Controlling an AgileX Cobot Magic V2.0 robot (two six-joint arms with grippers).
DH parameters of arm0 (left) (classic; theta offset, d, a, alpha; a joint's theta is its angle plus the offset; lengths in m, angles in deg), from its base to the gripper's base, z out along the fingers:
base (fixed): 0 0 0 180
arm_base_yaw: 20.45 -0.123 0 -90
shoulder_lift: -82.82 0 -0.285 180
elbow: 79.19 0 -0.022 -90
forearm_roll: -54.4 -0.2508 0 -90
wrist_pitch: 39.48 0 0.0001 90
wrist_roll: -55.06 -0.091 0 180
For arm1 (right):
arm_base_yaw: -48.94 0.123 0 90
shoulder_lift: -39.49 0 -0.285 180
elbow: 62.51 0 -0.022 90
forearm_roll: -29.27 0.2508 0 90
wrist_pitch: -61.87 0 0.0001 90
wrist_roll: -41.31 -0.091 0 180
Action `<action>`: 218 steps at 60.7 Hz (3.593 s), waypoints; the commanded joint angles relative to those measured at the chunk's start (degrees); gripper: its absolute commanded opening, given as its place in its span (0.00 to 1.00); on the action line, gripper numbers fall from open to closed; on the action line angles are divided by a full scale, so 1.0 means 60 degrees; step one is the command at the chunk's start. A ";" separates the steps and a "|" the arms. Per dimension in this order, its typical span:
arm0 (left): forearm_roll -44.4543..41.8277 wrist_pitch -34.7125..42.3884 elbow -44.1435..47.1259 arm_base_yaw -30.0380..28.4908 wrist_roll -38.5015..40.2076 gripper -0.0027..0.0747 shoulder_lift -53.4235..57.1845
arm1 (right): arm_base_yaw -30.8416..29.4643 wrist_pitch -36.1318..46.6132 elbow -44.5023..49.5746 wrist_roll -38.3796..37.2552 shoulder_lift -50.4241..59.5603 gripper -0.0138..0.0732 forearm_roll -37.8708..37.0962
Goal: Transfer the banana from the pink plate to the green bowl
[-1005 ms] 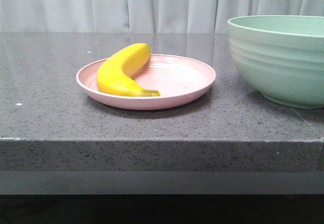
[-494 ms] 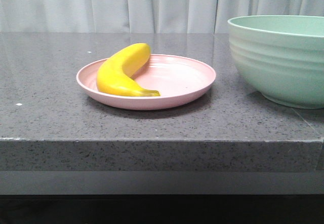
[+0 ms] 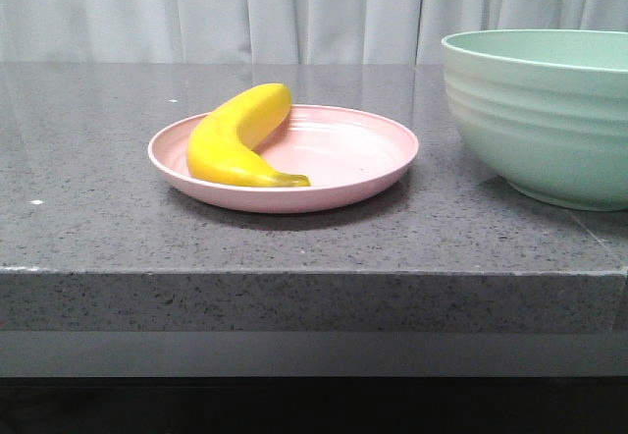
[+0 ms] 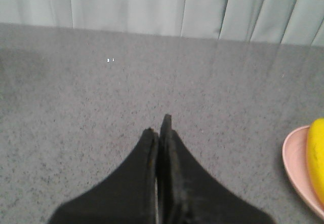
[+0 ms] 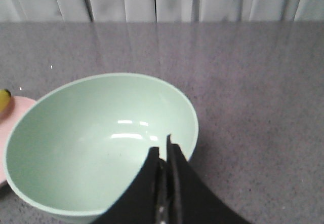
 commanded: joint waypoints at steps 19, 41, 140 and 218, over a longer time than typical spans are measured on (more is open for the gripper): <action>0.0361 0.0671 -0.0348 -0.0024 0.0025 0.01 -0.1700 | -0.0043 -0.0246 -0.0271 0.0053 -0.1467 0.09 -0.0125; 0.0192 0.1236 -0.0348 -0.0024 0.0025 0.25 -0.2099 | -0.0043 -0.0417 -0.0286 0.0053 -0.1486 0.33 -0.0360; 0.0375 -0.4808 -0.8465 0.5753 0.0566 0.73 -1.0721 | -0.0043 -0.0328 -0.0286 0.0053 -0.1486 0.65 -0.0360; 0.0398 -0.5613 -0.9347 0.5753 0.0581 0.29 -1.1765 | -0.0043 -0.0127 -0.0286 0.0053 -0.1486 0.65 -0.0360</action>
